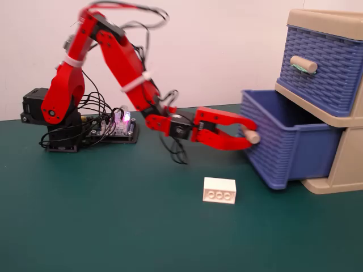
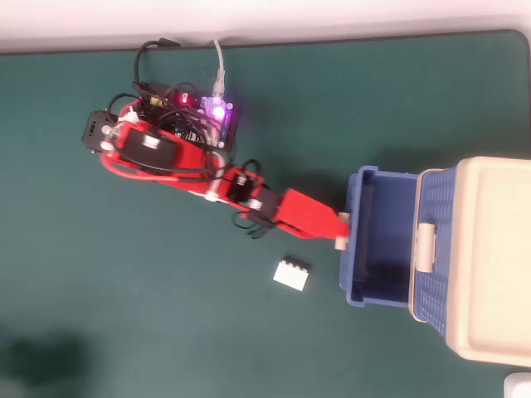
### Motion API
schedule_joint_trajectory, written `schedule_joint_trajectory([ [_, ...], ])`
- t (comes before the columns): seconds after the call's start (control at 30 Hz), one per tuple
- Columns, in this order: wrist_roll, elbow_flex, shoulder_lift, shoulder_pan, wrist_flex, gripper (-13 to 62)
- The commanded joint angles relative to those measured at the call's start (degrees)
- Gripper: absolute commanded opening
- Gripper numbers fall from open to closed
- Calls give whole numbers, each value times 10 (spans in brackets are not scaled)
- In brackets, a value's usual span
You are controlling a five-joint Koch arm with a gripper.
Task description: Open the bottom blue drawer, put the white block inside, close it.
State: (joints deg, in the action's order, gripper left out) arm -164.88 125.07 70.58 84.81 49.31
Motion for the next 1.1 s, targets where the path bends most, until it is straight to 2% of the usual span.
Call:
schedule_joint_trajectory([
  [0.0,-3,38,86,4,15,-80],
  [0.13,-4,91,129,1,14,-76],
  [0.17,-3,91,129,1,14,-43],
  [0.2,-3,89,129,2,15,47],
  [0.23,-3,90,132,2,15,207],
  [0.27,-3,93,135,1,15,305],
  [0.3,-3,98,143,-2,14,343],
  [0.4,1,152,217,-37,7,345],
  [0.53,9,235,388,-103,-88,343],
  [0.63,68,227,526,-154,-344,341],
  [0.7,158,148,573,-185,-558,341],
  [0.83,329,-74,563,-220,-934,341],
  [0.97,585,-308,456,-264,-1222,341],
  [1.07,762,-445,366,-297,-1342,341],
])
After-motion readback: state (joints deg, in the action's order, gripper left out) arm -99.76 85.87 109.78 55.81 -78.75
